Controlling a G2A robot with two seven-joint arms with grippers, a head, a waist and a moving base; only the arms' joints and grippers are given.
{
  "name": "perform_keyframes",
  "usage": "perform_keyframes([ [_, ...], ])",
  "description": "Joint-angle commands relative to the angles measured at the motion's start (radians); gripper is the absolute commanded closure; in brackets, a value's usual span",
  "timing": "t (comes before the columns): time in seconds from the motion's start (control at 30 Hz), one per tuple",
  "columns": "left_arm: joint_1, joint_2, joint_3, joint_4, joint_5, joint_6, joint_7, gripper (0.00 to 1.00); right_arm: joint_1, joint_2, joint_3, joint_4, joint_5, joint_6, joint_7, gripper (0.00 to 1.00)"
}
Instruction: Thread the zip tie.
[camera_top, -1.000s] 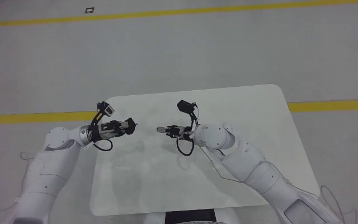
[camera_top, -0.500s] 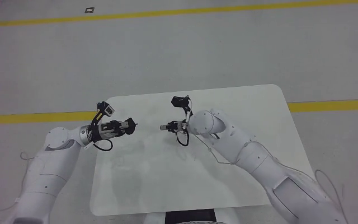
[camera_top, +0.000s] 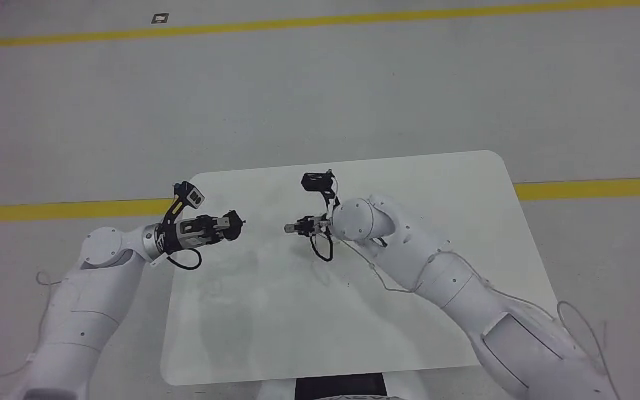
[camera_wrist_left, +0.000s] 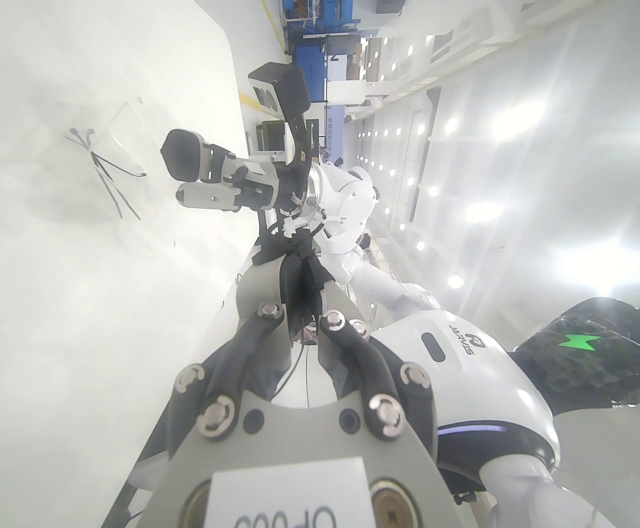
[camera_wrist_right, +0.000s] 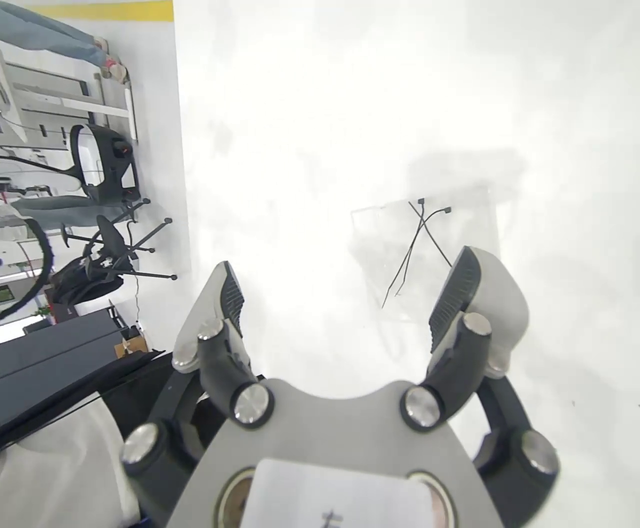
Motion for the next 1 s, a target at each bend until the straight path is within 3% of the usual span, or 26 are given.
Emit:
perform_keyframes([
  [0.0, 0.0, 0.0, 0.0, 0.0, 0.0, 0.0, 0.0, 1.0, 0.008, -0.005, -0.007, 0.007, -0.019, 0.0, 0.019, 0.0],
  [0.53, 0.0, 0.0, 0.0, 0.0, 0.0, 0.0, 0.0, 1.0, 0.018, -0.02, -0.025, 0.033, -0.064, 0.0, 0.03, 0.0],
  [0.57, 0.0, 0.0, 0.0, 0.0, 0.0, 0.0, 0.0, 1.0, 0.022, -0.024, -0.027, 0.043, -0.064, 0.0, 0.03, 0.18],
  [0.6, 0.0, 0.0, 0.0, 0.0, 0.0, 0.0, 0.0, 1.0, 0.026, -0.028, -0.028, 0.051, -0.068, 0.0, 0.03, 0.3],
  [0.63, 0.0, 0.0, 0.0, 0.0, 0.0, 0.0, 0.0, 1.0, 0.029, -0.031, -0.029, 0.059, -0.071, 0.0, 0.029, 0.51],
  [0.73, 0.0, 0.0, 0.0, 0.0, 0.0, 0.0, 0.0, 1.0, 0.036, -0.042, -0.033, 0.081, -0.086, 0.0, 0.028, 0.56],
  [0.87, 0.0, 0.0, 0.0, 0.0, 0.0, 0.0, 0.0, 1.0, 0.042, -0.055, -0.034, 0.102, -0.102, 0.0, 0.03, 0.71],
  [0.97, 0.0, 0.0, 0.0, 0.0, 0.0, 0.0, 0.0, 1.0, 0.045, -0.063, -0.034, 0.116, -0.116, 0.0, 0.036, 0.75],
])
